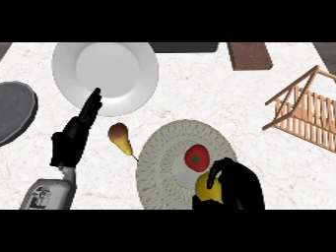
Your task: Pick the lemon from the placemat and place it in the tiered shelf
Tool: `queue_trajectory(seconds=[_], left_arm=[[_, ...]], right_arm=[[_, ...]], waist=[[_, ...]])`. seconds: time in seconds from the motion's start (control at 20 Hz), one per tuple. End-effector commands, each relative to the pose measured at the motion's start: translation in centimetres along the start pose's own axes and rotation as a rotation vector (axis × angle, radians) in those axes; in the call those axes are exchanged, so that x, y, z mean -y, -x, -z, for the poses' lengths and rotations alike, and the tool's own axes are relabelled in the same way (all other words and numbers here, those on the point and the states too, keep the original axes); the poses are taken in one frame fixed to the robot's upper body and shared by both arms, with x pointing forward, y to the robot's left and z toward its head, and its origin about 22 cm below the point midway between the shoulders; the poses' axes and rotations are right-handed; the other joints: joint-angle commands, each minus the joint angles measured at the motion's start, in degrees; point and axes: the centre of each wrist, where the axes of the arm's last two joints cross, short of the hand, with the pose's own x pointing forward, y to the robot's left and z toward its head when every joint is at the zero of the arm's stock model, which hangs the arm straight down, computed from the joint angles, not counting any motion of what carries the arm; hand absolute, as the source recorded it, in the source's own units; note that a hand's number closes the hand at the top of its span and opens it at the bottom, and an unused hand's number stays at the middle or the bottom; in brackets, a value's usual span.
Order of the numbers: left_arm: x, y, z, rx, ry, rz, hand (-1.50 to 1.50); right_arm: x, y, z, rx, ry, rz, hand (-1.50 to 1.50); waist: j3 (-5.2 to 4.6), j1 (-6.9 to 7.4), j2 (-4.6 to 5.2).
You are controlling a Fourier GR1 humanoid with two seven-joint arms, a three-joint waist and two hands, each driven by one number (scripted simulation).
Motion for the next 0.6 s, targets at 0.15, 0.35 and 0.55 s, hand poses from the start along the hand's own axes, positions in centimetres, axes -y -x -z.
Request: queue_trajectory(seconds=[0.15, 0.35, 0.55], left_arm=[[-0.7, -0.3, 0.5, -0.004, 0.0, 0.007, 0.0], [1.2, 0.0, 0.0, 0.005, -0.014, 0.008, 0.0], [-0.3, 0.9, -1.3, 0.005, -0.015, 0.002, 0.0]], right_arm=[[4.4, -0.7, -2.6, 0.022, 0.183, 0.287, 1.5], [7.2, -1.5, -4.2, 0.102, 0.303, 0.476, 1.5], [10.1, -1.6, -7.0, 0.112, 0.426, 0.496, 1.5]], waist=[[0.0, -0.33, -0.07], [0.01, -0.16, -0.09], [-0.05, 0.33, -0.15]])
